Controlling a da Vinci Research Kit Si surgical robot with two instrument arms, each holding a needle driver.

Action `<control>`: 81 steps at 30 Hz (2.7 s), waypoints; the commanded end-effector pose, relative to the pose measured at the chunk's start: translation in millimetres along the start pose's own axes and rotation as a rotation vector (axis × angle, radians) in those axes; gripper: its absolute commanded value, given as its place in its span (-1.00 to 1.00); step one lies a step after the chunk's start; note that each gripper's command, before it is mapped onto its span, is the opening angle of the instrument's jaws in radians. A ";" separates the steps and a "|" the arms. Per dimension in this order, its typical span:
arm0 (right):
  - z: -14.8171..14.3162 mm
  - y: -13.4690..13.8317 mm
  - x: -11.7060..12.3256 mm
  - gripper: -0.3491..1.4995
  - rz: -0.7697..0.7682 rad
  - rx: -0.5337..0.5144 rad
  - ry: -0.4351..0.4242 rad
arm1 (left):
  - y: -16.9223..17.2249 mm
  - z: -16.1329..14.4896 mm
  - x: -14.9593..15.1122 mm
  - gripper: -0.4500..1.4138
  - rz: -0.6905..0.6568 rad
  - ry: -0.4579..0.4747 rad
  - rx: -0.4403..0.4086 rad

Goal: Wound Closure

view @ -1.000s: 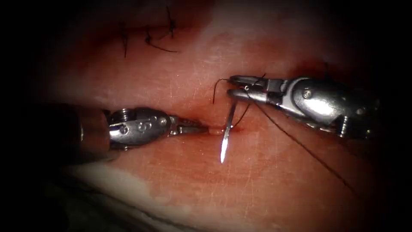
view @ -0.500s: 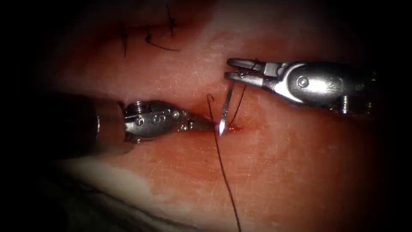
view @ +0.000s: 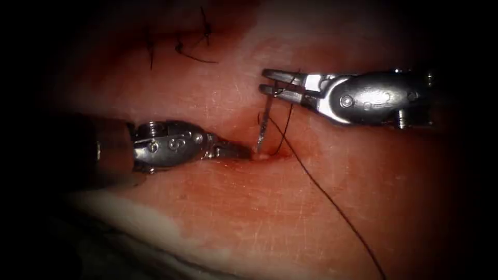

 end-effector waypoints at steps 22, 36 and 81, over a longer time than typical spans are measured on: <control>0.3 -2.6 0.3 -1.00 0.071 0.046 0.008 | 2.9 -1.3 -1.2 -1.00 0.007 0.002 -0.017; 0.5 -2.5 0.2 -1.00 0.213 0.054 0.001 | 4.9 -1.5 0.7 -1.00 -0.005 0.003 -0.019; 1.1 -2.1 -0.4 -1.00 0.527 0.142 -0.025 | 8.0 2.9 -1.4 -1.00 0.039 -0.029 -0.038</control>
